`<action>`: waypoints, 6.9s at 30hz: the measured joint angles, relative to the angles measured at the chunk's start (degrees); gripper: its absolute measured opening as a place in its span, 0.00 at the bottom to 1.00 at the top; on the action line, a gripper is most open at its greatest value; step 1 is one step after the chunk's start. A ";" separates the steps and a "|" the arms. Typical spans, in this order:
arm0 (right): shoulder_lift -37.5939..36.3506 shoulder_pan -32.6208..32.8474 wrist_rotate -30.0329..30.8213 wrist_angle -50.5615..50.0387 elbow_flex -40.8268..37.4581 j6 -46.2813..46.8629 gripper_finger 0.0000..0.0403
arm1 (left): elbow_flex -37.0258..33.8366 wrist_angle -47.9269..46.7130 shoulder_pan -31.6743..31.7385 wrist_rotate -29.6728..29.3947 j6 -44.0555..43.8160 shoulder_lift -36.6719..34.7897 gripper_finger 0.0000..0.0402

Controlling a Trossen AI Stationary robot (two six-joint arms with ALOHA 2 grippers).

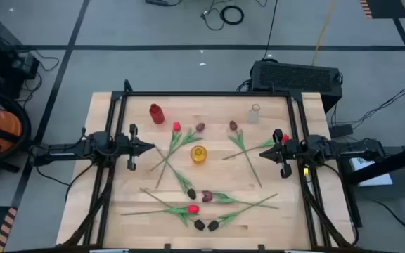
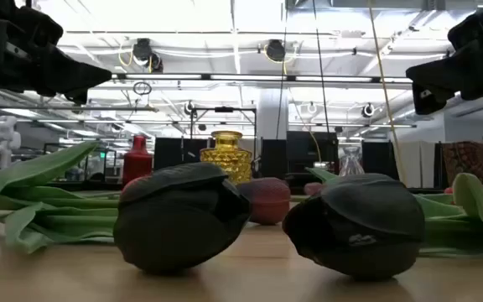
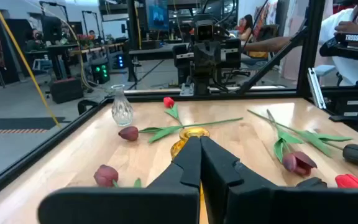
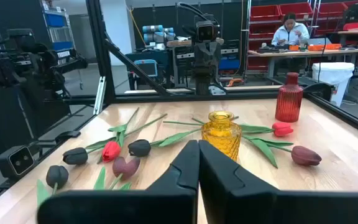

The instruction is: Sort flowers into vase by color

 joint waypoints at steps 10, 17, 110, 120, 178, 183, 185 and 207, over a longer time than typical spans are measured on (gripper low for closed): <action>-0.02 -0.01 0.00 0.00 -0.01 0.00 0.00 | 0.01 0.00 0.01 0.00 -0.02 0.02 0.00; 0.00 -0.01 0.00 0.00 -0.01 0.00 0.00 | 0.00 0.00 0.01 0.02 -0.02 0.01 0.00; -0.02 -0.01 0.00 0.00 -0.01 0.00 0.00 | 0.00 0.00 0.01 0.00 -0.02 0.02 0.00; -0.01 -0.02 0.00 0.00 -0.01 0.00 0.00 | 0.02 0.00 0.01 0.01 -0.01 0.02 0.00; 0.00 -0.02 -0.02 0.54 -0.02 0.00 0.00 | 31.09 -10.52 -0.06 1.75 -2.72 13.31 0.00; 0.00 -0.02 -0.02 0.63 -0.02 0.00 0.00 | 42.99 -15.44 -0.06 1.77 -3.08 23.64 0.00; 0.00 -0.02 -0.02 0.68 -0.02 0.00 0.00 | 46.55 -16.72 -0.06 1.77 -3.08 27.51 0.00; 1.56 -0.06 -0.36 6.94 0.70 24.57 0.00 | 44.57 -9.22 -3.71 -8.68 -3.00 49.09 0.00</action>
